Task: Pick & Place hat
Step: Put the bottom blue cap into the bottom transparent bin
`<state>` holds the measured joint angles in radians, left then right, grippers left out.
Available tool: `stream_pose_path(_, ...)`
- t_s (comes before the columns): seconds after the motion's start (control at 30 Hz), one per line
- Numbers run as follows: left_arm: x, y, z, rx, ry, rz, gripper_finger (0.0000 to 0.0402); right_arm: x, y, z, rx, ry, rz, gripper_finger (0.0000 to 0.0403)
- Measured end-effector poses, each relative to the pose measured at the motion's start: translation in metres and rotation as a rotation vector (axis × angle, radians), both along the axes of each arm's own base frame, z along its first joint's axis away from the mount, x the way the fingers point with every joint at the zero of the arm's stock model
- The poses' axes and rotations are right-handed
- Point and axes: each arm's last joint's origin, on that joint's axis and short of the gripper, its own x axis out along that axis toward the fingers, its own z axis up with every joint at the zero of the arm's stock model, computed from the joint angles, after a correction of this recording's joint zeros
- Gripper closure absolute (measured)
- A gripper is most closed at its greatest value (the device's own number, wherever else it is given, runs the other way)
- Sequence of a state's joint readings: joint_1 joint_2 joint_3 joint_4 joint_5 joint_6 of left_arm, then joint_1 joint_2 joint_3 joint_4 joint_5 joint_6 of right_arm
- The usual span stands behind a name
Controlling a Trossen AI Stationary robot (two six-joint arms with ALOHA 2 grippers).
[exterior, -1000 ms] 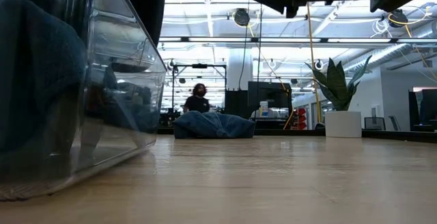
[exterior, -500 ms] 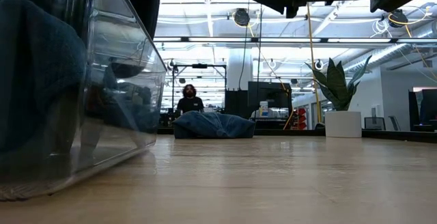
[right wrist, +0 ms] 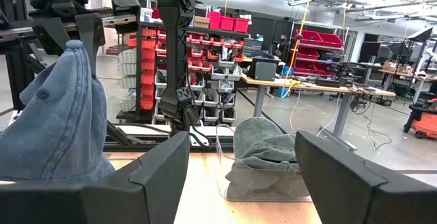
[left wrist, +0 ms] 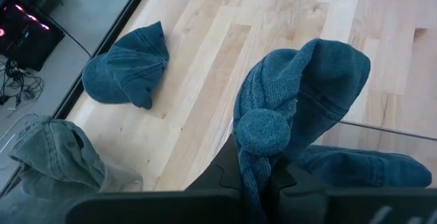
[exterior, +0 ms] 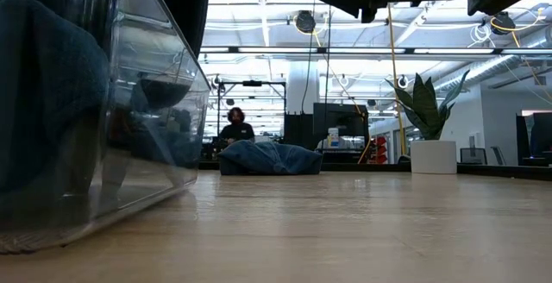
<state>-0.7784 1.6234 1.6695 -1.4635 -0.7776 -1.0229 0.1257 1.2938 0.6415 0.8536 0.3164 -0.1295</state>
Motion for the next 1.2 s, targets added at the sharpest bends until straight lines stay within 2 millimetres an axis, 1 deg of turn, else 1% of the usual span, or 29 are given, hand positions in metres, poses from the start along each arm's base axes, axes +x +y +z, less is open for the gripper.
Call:
stream_pose_path(0.67, 0.000, 0.000, 0.000, -0.001, -0.001, 0.000, 0.0395, 0.000, 0.000, 0.000, 0.000, 0.000, 0.000, 0.0149)
stream_pose_path(1.0, 0.012, -0.004, -0.014, 0.009, 0.070, 0.004, 0.0397, 0.000, 0.000, 0.000, 0.013, -0.002, 0.001, 0.0149)
stream_pose_path(1.2, 0.016, -0.001, -0.016, 0.016, 0.081, 0.016, 0.0397, 0.000, 0.000, 0.000, 0.013, -0.002, 0.001, 0.0149)
